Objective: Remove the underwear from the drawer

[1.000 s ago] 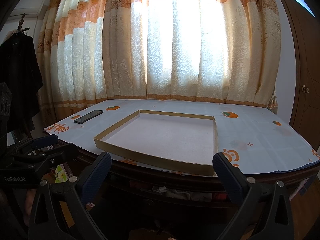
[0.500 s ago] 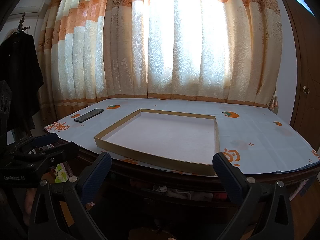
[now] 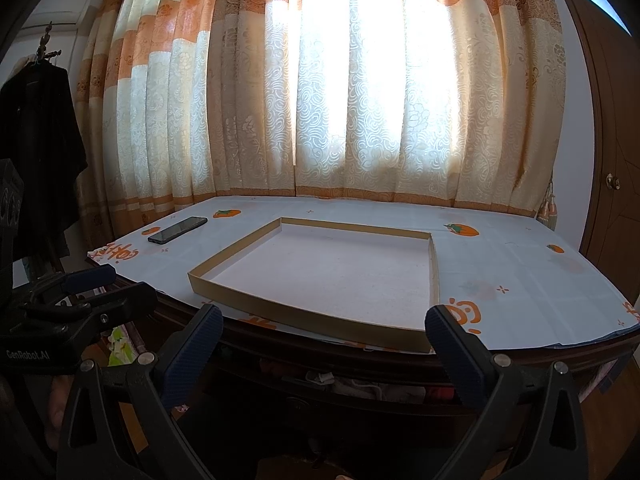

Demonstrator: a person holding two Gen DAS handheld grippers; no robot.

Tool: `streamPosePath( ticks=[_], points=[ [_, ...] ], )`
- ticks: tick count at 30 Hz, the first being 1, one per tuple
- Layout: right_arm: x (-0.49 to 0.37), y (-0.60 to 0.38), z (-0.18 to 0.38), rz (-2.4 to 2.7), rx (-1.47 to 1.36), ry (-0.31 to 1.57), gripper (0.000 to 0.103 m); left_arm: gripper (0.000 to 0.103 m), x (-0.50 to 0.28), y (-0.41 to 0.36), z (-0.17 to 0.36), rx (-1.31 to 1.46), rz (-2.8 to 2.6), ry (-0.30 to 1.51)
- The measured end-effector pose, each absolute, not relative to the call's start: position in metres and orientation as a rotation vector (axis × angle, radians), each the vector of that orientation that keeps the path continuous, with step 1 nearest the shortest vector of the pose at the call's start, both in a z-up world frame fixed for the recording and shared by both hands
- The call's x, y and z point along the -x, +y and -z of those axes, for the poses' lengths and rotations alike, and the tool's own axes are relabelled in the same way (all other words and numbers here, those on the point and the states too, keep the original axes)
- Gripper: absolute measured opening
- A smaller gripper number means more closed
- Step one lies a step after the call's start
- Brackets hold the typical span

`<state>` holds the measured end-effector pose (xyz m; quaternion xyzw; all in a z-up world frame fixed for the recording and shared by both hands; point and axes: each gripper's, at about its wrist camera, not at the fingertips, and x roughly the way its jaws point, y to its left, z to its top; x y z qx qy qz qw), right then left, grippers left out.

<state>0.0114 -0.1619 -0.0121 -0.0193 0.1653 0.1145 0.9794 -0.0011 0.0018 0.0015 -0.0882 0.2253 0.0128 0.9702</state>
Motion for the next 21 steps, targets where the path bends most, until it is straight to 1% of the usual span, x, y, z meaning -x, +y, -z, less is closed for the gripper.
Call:
streamPosePath(
  ticks=[21],
  points=[
    [-0.016, -0.166, 0.024, -0.210, 0.060, 0.307, 0.102, 0.103, -0.004, 0.005, 0.007, 0.173, -0.029, 0.474]
  ],
)
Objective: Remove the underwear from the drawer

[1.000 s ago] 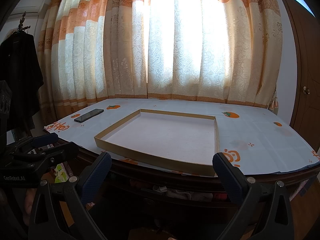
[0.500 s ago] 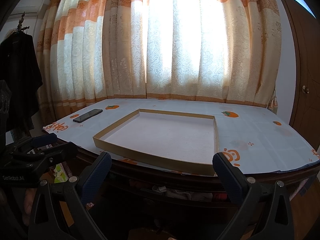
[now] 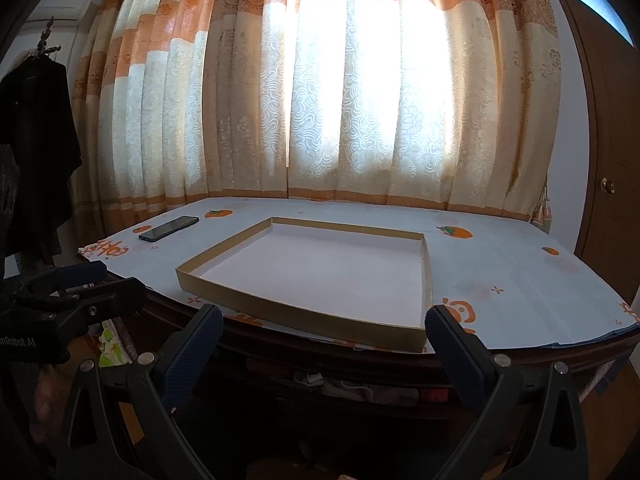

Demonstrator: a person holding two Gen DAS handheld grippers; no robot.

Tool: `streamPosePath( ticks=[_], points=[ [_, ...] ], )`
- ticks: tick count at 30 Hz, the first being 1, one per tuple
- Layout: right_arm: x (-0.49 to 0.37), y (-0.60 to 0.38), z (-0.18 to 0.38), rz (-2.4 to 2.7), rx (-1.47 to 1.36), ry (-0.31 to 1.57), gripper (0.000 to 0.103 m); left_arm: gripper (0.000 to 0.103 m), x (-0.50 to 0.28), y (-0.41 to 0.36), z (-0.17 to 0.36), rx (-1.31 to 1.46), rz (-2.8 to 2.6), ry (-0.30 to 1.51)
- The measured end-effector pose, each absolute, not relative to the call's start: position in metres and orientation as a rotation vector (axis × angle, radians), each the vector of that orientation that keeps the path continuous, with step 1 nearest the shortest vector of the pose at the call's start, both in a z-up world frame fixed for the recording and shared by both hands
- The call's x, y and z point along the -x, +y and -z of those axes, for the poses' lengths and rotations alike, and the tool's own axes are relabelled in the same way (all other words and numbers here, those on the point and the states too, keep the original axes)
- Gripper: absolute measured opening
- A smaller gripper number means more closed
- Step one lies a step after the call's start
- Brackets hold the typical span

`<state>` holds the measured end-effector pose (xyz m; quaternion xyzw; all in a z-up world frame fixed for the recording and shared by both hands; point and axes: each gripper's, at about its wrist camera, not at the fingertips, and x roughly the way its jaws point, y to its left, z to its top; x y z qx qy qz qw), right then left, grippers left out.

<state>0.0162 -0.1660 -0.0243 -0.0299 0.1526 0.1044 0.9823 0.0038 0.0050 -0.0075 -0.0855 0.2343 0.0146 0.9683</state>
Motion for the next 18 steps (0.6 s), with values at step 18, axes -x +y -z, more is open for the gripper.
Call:
streamPosePath(
  ticks=[18],
  points=[
    [-0.050, -0.183, 0.089, -0.261, 0.136, 0.156, 0.102, 0.103, -0.009, 0.006, 0.015, 0.184, -0.028, 0.499]
  ],
)
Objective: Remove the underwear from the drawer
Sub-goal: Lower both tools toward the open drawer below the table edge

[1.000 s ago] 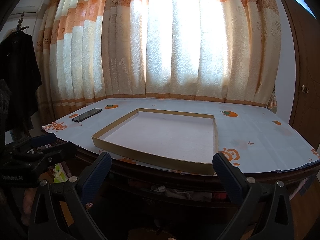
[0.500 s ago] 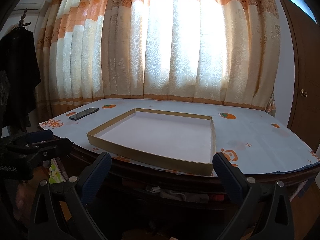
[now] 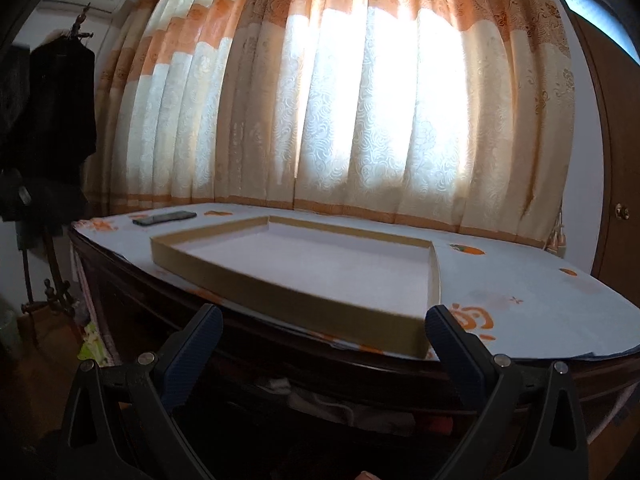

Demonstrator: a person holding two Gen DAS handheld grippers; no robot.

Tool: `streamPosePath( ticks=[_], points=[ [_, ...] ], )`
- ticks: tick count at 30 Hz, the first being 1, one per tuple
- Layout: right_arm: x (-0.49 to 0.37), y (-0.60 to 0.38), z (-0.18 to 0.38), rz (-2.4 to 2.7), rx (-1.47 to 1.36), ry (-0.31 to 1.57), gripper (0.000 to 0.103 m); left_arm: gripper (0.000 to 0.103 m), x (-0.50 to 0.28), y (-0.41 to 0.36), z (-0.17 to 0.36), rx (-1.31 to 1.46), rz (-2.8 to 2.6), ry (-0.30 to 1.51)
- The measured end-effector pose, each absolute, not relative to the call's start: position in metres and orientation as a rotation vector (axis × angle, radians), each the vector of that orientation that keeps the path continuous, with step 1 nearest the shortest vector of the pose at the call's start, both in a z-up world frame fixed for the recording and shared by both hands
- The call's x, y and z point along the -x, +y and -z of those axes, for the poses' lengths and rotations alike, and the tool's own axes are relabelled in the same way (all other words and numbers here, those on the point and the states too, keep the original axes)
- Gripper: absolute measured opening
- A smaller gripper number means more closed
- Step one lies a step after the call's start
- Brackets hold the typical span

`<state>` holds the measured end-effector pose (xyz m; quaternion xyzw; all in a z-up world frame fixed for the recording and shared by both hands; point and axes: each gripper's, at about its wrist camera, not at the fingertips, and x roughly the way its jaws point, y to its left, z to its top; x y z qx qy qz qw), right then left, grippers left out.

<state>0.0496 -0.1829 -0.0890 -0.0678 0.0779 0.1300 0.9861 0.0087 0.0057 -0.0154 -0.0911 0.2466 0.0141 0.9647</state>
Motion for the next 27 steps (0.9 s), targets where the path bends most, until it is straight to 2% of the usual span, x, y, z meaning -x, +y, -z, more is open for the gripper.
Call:
streamPosePath(
  ticks=[11, 27],
  points=[
    [-0.064, -0.206, 0.108, -0.164, 0.118, 0.045, 0.102, 0.103, -0.011, 0.007, 0.019, 0.195, -0.033, 0.513],
    [-0.084, -0.204, 0.122, -0.197, 0.122, 0.037, 0.102, 0.103, -0.010, 0.013, 0.021, 0.214, -0.049, 0.521]
  ],
)
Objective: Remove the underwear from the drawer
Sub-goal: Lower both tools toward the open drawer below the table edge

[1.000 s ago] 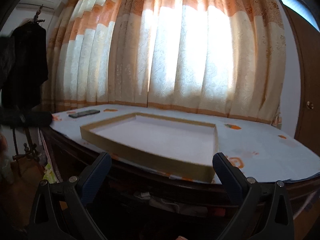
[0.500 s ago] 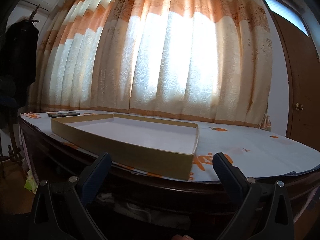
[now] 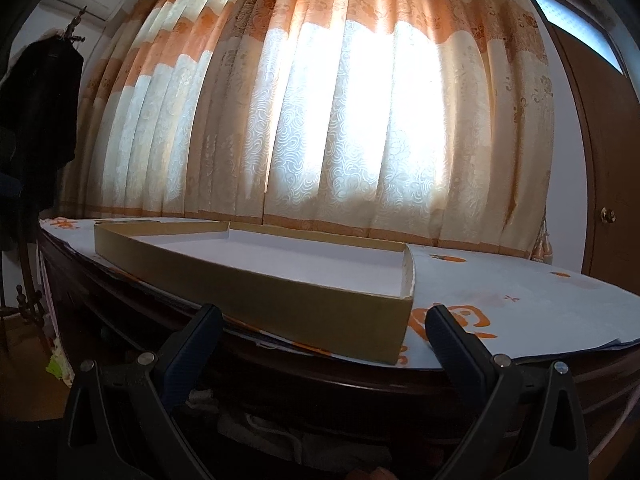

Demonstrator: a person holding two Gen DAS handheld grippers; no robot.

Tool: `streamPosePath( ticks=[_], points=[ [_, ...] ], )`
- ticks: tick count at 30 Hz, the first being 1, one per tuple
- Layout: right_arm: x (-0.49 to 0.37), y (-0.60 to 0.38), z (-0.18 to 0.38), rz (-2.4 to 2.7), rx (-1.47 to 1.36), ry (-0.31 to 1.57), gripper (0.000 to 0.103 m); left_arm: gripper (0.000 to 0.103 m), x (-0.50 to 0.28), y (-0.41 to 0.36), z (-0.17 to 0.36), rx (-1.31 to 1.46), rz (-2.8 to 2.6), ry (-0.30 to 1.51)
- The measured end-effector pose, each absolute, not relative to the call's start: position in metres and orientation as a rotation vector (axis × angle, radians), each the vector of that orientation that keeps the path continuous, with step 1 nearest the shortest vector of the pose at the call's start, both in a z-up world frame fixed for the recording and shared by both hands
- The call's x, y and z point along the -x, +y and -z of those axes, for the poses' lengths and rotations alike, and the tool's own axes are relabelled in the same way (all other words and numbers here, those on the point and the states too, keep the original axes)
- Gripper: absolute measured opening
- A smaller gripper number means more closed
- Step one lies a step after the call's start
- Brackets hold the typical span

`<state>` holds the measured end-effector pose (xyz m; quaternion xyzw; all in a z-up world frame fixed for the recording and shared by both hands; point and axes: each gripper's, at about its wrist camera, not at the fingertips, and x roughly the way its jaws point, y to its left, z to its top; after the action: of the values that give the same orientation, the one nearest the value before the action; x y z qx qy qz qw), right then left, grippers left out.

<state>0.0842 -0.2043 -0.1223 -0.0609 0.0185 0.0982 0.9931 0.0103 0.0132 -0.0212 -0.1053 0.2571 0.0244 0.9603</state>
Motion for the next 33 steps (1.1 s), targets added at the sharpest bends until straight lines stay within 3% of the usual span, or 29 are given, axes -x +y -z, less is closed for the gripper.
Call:
streamPosePath(
  ticks=[33],
  points=[
    [-0.084, -0.220, 0.119, -0.221, 0.112, 0.081, 0.102, 0.103, -0.011, 0.006, 0.028, 0.215, -0.046, 0.556]
  ],
)
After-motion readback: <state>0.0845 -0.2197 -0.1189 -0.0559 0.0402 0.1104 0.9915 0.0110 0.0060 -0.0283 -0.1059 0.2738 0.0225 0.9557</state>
